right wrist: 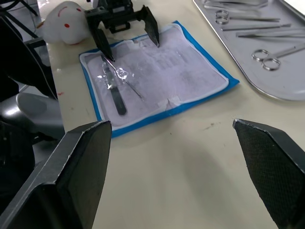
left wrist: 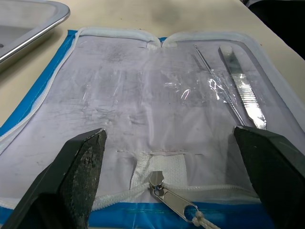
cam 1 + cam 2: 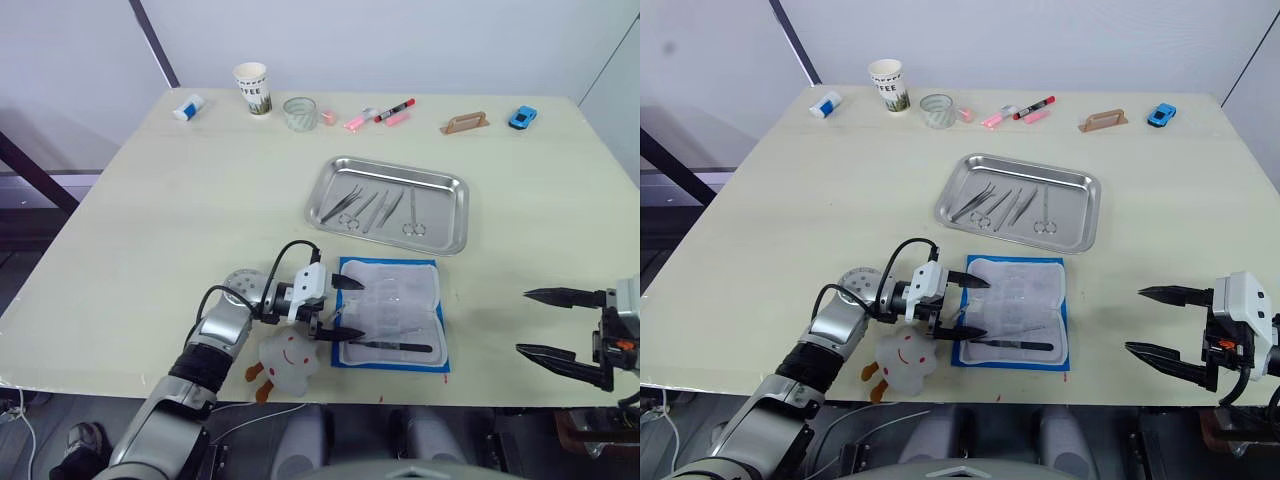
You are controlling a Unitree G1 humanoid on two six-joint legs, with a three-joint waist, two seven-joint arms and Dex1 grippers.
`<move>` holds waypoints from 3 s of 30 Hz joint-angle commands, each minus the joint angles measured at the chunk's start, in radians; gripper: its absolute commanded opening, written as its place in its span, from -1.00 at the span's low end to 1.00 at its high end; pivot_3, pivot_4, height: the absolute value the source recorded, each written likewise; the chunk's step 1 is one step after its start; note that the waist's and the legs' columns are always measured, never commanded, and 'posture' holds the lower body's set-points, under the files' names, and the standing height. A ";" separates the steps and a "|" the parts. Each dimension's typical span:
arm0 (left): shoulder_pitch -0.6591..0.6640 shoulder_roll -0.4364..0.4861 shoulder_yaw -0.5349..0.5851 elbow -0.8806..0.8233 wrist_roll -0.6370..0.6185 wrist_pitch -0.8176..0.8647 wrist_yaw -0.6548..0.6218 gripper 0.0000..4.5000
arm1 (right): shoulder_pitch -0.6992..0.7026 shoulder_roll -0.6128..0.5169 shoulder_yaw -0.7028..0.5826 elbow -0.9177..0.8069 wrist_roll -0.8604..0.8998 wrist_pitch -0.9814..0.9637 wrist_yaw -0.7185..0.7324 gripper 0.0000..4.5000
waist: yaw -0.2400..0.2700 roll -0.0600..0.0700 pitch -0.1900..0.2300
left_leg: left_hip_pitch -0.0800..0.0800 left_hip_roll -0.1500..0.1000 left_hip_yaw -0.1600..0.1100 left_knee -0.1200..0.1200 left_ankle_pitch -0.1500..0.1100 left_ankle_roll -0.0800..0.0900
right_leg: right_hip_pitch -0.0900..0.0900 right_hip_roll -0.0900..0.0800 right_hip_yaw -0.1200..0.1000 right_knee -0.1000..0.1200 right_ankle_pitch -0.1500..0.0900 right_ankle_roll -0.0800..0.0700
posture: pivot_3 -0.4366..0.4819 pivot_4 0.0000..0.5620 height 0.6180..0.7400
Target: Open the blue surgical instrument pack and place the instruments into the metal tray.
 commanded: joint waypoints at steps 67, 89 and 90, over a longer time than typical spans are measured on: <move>0.020 0.001 -0.020 -0.029 0.025 0.096 0.026 1.00 | -0.496 0.091 0.839 0.060 -0.485 0.015 -0.219 -0.90 | 0.003 -0.002 0.001 | 0.000 0.000 -0.001 0.003 0.000 0.000 | 0.000 -0.001 -0.002 0.004 0.000 0.000 | -0.05 -0.47 1.00; 0.024 -0.002 -0.022 -0.047 0.025 0.108 0.034 1.00 | -0.498 0.049 0.814 -0.019 -0.450 0.099 -0.217 -0.90 | 0.005 -0.002 0.001 | -0.001 0.000 -0.001 0.003 0.000 0.000 | 0.000 -0.001 -0.002 0.004 0.000 0.000 | -0.05 -0.47 1.00; 0.023 -0.003 -0.023 -0.046 0.026 0.108 0.034 1.00 | -0.499 0.048 0.817 -0.022 -0.444 0.111 -0.212 -0.90 | 0.005 -0.002 0.001 | -0.001 0.000 -0.001 0.003 0.000 0.000 | 0.000 -0.001 -0.002 0.004 0.000 0.000 | -0.05 -0.47 1.00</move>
